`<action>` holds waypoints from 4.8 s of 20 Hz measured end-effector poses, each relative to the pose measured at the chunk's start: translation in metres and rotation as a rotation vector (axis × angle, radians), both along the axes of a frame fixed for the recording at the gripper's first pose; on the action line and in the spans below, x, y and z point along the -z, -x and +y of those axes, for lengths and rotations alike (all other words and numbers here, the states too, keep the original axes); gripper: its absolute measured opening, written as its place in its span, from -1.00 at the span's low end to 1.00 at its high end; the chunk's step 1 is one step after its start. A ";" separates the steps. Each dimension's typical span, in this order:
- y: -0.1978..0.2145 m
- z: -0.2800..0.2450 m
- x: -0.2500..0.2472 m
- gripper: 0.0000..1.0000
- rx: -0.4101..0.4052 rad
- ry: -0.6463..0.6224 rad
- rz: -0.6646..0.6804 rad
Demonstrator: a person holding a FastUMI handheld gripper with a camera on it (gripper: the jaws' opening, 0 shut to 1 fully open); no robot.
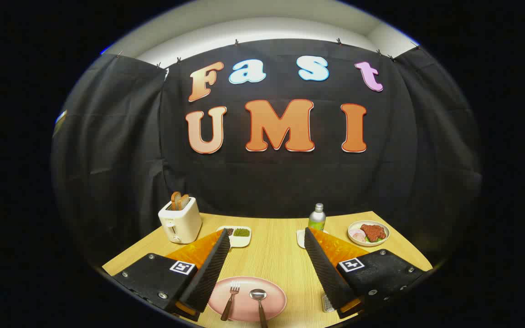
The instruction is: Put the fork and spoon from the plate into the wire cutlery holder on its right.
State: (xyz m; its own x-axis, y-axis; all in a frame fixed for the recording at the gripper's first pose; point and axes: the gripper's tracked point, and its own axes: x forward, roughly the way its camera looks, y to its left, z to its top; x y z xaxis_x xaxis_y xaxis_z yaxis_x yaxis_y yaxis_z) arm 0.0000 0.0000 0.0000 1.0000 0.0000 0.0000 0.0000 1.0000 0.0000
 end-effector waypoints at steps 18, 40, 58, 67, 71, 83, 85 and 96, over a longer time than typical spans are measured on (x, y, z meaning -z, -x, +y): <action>-0.014 0.009 0.024 0.97 0.001 0.018 0.039; -0.019 0.009 0.253 0.25 -0.019 0.057 0.482; -0.017 0.018 0.267 -0.89 -0.036 -0.010 0.616; -0.005 -0.025 0.180 -0.90 -0.017 -0.084 0.583; 0.013 -0.077 0.157 -0.90 0.059 -0.080 0.612; 0.061 -0.154 0.174 -0.90 0.128 0.010 0.827; 0.066 -0.157 0.180 -0.90 0.120 0.025 0.865; 0.058 -0.176 0.206 -0.90 0.097 0.016 1.069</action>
State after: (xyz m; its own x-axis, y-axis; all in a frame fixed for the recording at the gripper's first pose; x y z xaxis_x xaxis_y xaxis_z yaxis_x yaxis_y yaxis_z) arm -0.0577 -0.1758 -0.2065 0.4767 -0.0871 -0.8747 0.0720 0.9956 -0.0599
